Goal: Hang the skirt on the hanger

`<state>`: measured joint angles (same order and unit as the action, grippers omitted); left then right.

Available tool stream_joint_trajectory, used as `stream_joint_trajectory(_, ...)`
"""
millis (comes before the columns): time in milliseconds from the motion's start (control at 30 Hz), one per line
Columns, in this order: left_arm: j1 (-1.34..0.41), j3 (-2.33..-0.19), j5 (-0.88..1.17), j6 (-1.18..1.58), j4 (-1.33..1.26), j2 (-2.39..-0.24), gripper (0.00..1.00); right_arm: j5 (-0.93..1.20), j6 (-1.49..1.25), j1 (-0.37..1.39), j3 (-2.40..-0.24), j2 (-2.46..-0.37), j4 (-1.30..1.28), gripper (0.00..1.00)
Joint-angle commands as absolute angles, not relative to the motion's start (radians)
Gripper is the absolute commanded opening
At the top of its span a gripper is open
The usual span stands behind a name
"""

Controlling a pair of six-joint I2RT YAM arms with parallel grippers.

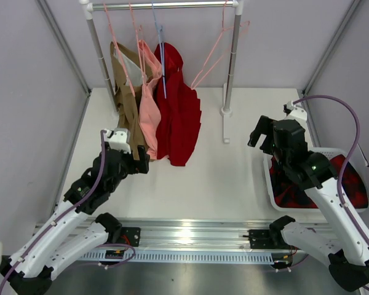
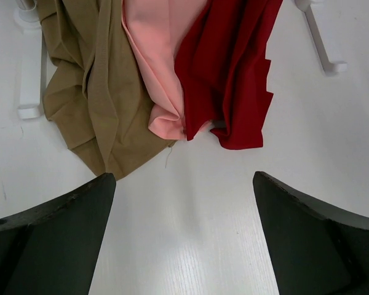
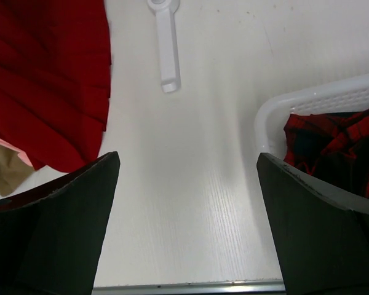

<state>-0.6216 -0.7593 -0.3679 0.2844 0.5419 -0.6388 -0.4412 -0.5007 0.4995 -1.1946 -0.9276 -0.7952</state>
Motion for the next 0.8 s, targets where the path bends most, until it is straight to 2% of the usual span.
stream_joint_trajectory(0, -0.624, -0.775, -0.402, 0.279, 0.54, -0.618, 0.99, -0.475, -0.489, 0.483, -1.21, -0.93, -0.814, 0.99)
stream_joint_trajectory(100, -0.624, -0.767, -0.393, 0.281, 0.535, -0.591, 0.99, -0.45, -0.482, 0.482, -1.201, -0.931, -0.847, 0.99)
stream_joint_trajectory(233, -0.626, -0.772, -0.341, 0.311, 0.546, -0.598, 0.99, -0.521, -0.523, 0.457, -1.189, -0.997, -0.989, 0.99)
stream_joint_trajectory(433, -0.624, -0.782, -0.316, 0.293, 0.551, -0.627, 0.99, -0.486, -0.597, 0.293, -1.102, -1.003, -1.017, 0.98)
stream_joint_trajectory(633, -0.624, -0.784, -0.292, 0.296, 0.563, -0.623, 0.99, -0.468, -0.658, 0.112, -1.026, -1.078, -1.087, 0.87)
stream_joint_trajectory(767, -0.626, -0.779, -0.288, 0.296, 0.561, -0.614, 0.99, -0.424, -0.71, 0.025, -1.046, -1.12, -1.115, 0.9)
